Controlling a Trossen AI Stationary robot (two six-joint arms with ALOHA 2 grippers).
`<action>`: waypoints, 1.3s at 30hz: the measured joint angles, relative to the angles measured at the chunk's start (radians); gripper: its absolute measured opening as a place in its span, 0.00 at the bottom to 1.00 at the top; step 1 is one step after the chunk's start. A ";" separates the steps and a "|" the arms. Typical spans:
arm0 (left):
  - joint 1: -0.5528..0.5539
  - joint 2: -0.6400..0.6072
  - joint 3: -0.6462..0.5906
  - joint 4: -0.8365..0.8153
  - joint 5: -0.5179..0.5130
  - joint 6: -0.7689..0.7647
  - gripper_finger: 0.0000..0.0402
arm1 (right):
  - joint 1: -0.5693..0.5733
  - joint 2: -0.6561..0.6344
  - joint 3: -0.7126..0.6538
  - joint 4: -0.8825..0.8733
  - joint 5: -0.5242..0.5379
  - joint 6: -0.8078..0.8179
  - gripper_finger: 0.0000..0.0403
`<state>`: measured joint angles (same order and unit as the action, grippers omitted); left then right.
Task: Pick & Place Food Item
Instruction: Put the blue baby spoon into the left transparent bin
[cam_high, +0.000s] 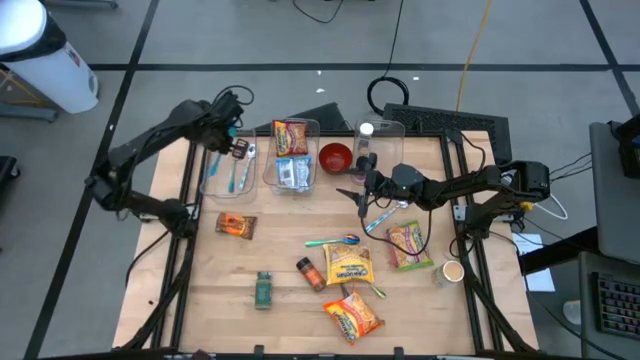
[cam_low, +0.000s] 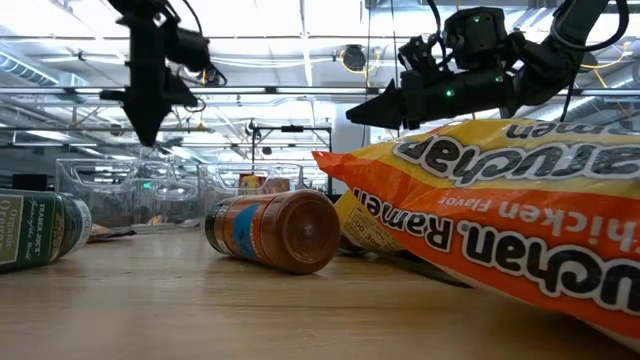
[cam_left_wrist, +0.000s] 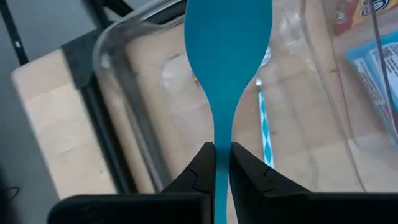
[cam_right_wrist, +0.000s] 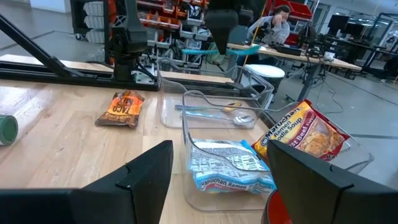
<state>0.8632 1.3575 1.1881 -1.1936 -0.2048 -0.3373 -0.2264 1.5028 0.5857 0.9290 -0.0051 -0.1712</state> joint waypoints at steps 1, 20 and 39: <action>0.004 0.020 0.000 0.013 0.005 0.008 0.06 | 0.000 0.000 0.000 0.000 0.000 0.000 0.62; 0.012 0.196 -0.025 0.093 0.022 0.037 0.06 | 0.000 0.000 -0.001 -0.012 0.000 -0.001 0.62; 0.026 0.196 -0.200 0.275 0.119 0.031 0.06 | 0.000 0.000 -0.001 -0.022 0.000 -0.001 0.62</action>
<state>0.8889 1.5536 0.9886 -0.9187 -0.0859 -0.3066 -0.2264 1.5028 0.5842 0.9073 -0.0048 -0.1726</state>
